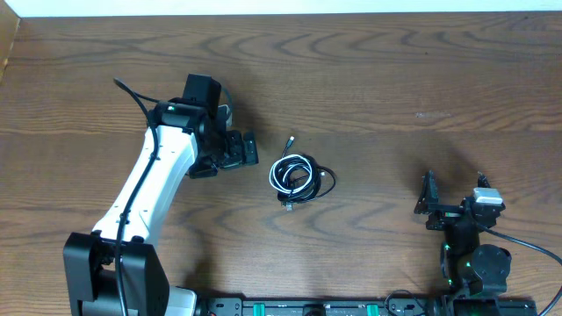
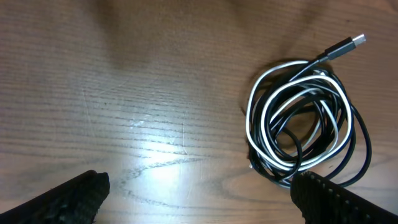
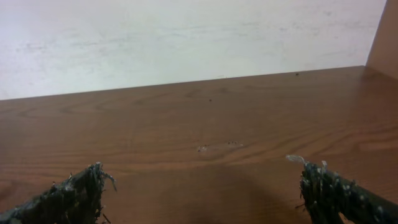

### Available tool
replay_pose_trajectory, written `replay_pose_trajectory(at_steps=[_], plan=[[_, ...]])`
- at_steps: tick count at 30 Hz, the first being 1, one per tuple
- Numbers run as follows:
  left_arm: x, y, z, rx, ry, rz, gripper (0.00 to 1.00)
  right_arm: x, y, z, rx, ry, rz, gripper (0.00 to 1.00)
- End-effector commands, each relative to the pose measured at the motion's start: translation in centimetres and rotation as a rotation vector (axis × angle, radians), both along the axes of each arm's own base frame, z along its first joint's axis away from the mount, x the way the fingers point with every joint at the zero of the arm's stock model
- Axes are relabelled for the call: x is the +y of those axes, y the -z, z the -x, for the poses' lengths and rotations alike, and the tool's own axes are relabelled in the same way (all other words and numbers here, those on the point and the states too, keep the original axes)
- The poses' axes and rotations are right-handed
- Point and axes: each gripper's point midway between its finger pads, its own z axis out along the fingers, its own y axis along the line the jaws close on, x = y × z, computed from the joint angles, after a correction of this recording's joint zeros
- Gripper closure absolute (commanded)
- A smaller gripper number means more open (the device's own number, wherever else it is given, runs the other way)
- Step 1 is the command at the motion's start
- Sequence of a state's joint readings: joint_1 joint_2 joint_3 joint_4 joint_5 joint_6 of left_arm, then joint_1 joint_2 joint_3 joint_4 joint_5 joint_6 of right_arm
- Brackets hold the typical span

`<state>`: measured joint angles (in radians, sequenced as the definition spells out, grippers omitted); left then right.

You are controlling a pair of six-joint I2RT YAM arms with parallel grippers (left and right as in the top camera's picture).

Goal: Untangle cables
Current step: 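Move the left gripper over the black and white cable coil, then lower the left gripper and pinch the cable coil near the black plug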

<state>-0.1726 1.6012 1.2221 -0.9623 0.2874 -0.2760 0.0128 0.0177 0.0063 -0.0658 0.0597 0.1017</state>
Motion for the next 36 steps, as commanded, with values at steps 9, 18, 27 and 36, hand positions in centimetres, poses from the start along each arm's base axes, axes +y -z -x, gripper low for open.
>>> replay_pose_trajectory(at_steps=[9,18,27,36], plan=[[-0.3,2.7,-0.4,-0.016,-0.057,0.021,0.16,0.2,0.1,0.0,0.003,-0.007,0.006,0.01],[-0.7,1.1,-0.8,-0.006,-0.108,0.03,0.92,0.2,0.1,0.0,0.003,-0.007,0.006,0.01],[-6.8,4.0,1.3,0.028,0.012,0.033,0.58,0.2,0.1,0.0,0.003,-0.007,0.006,0.01],[-10.0,8.5,3.1,0.131,0.071,-0.008,0.54,0.2,0.1,0.0,0.003,-0.007,0.006,0.01]])
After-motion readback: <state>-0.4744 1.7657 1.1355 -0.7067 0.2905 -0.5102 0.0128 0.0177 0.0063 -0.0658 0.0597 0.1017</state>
